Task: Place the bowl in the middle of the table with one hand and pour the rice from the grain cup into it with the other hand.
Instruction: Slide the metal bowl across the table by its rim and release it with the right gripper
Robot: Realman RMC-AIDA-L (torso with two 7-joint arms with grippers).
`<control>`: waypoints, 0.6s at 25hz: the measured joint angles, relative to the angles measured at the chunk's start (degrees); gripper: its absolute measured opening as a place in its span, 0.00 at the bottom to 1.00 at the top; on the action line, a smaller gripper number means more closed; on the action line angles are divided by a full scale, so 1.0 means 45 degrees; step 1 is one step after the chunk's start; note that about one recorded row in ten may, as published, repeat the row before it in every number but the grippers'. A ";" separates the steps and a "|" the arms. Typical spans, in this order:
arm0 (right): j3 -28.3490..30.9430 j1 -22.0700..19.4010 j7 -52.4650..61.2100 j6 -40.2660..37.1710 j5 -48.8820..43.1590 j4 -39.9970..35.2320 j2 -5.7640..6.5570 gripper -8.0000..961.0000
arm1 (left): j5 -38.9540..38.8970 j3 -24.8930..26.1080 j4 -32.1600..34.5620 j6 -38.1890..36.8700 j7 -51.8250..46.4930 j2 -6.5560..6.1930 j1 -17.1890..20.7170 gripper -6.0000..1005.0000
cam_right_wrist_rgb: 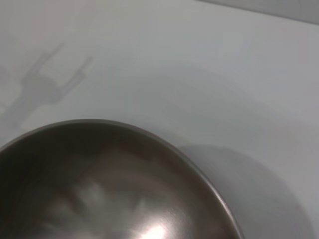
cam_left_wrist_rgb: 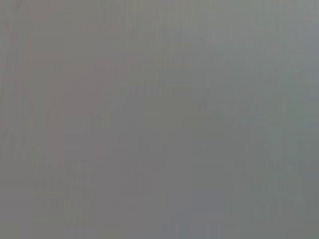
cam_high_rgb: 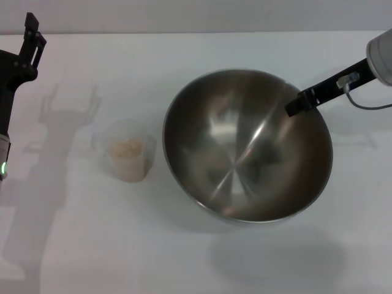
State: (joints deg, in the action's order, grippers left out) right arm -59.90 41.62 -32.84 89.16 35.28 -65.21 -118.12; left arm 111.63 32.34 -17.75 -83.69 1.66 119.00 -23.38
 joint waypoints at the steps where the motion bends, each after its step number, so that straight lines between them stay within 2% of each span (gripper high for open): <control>1: -0.0118 0.0016 0.0000 -0.0096 -0.0080 0.0094 -0.0006 0.02 | 0.0002 0.0000 0.0000 0.0001 0.0000 -0.0001 0.0000 0.81; 15: -0.0635 0.0144 -0.0004 -0.0950 -0.0426 0.0820 -0.0077 0.02 | 0.0019 -0.0098 0.0000 0.0062 0.0000 0.0019 -0.0020 0.81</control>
State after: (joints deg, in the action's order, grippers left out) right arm -62.76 42.26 -32.85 84.88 33.36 -61.52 -118.47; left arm 111.71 31.90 -17.75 -83.41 1.67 119.09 -23.47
